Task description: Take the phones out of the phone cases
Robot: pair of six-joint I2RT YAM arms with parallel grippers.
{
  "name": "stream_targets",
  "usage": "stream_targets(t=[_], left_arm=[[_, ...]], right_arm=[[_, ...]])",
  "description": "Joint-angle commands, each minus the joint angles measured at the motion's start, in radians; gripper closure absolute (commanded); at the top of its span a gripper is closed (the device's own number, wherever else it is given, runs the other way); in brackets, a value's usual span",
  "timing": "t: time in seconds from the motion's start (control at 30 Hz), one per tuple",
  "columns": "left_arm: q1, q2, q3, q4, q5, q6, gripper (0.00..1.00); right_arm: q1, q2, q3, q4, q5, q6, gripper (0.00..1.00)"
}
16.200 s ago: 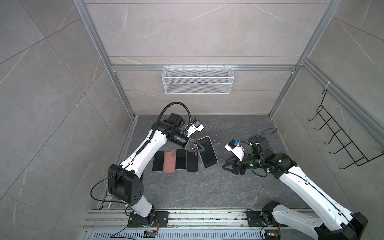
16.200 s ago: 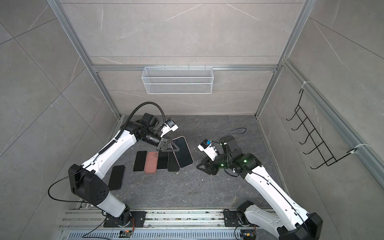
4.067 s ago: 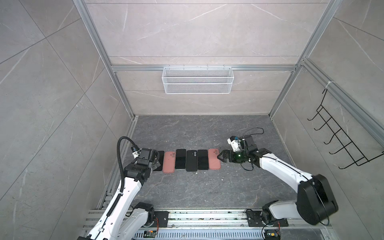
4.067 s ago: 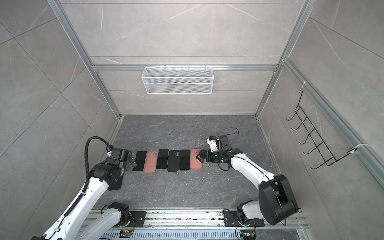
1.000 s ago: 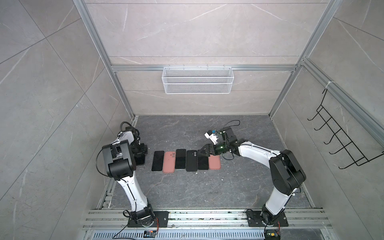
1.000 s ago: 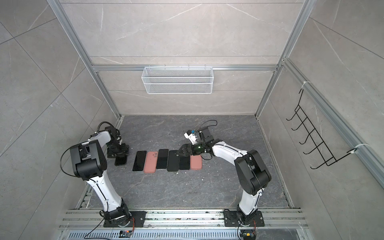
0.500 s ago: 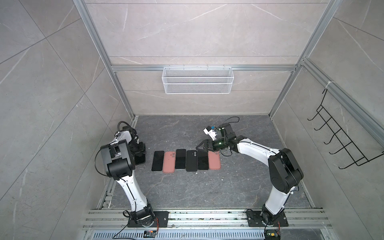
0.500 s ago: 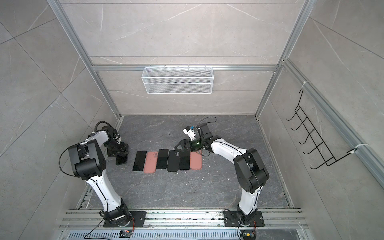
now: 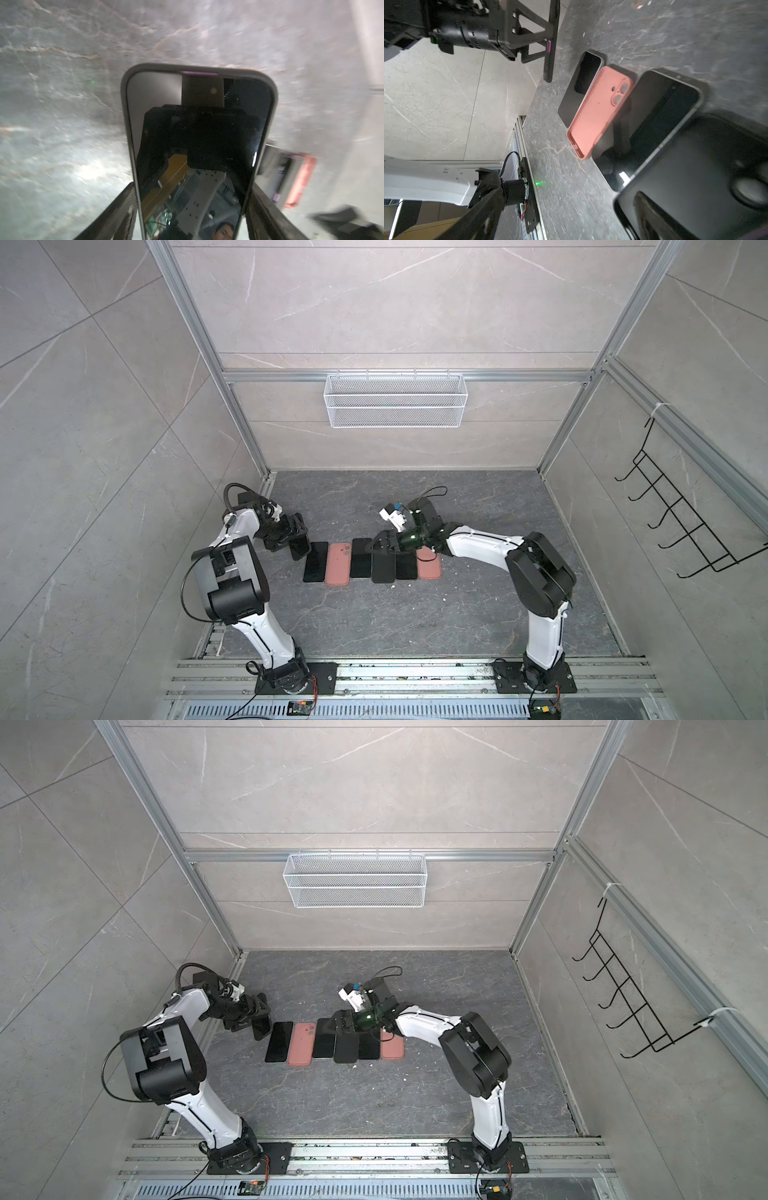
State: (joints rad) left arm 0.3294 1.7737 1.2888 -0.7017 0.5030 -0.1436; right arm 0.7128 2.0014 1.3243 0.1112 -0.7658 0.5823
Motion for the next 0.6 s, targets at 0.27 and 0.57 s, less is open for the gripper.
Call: stream_targets(t=[0.27, 0.57], left_arm=[[-0.139, -0.236, -0.180, 0.179, 0.103, -0.322, 0.78], [-0.265, -0.310, -0.277, 0.310, 0.083, -0.468, 0.81]], right_arm=[[0.124, 0.231, 0.292, 0.218, 0.052, 0.144, 0.13], [0.142, 0.287, 0.341, 0.171, 0.097, 0.159, 0.30]])
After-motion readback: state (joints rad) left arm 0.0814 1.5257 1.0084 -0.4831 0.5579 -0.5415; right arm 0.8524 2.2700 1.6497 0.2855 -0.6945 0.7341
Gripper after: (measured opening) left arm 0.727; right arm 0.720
